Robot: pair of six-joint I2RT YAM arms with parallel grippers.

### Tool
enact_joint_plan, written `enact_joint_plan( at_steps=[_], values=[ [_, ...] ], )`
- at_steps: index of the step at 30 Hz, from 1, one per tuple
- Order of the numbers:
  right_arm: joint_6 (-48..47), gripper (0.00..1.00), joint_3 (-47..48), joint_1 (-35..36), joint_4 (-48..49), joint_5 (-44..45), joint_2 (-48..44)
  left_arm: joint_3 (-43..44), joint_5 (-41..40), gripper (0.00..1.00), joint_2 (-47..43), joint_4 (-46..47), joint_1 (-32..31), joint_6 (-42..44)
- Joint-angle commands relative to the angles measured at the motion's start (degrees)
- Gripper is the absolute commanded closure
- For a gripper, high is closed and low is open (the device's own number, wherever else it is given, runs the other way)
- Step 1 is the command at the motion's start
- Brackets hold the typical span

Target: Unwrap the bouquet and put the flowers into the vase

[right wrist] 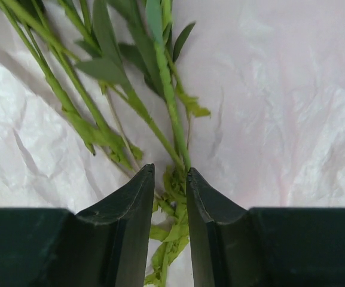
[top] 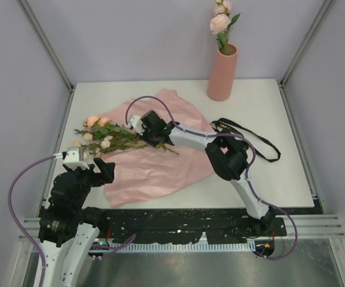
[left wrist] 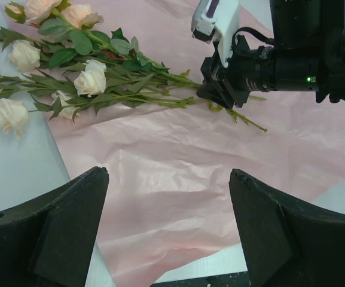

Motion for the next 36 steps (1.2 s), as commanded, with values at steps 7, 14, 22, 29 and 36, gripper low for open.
enact_joint_plan(
  at_steps=[7,14,22,29,36],
  values=[
    [-6.85,0.67,-13.51,-5.30,10.07,-13.52,-12.73,0.61,-0.74,0.13,0.25,0.75,0.18,0.22],
    [-9.22,0.70,-12.29,-7.95,5.68,-22.14,-13.18,0.61,-0.83,0.14,0.43,0.75,0.18,0.14],
    [-13.17,0.71,-11.50,-9.35,3.66,-21.61,-10.63,0.61,-1.09,0.13,0.34,0.66,0.18,0.05],
    [-12.48,0.68,-9.57,-9.35,1.99,-19.77,-8.09,0.61,-0.91,0.13,0.51,0.66,0.18,0.05],
    [-12.21,0.68,-5.53,-9.26,-1.79,-15.38,-5.80,0.61,-0.91,0.13,0.60,0.75,0.18,0.14]
  ],
)
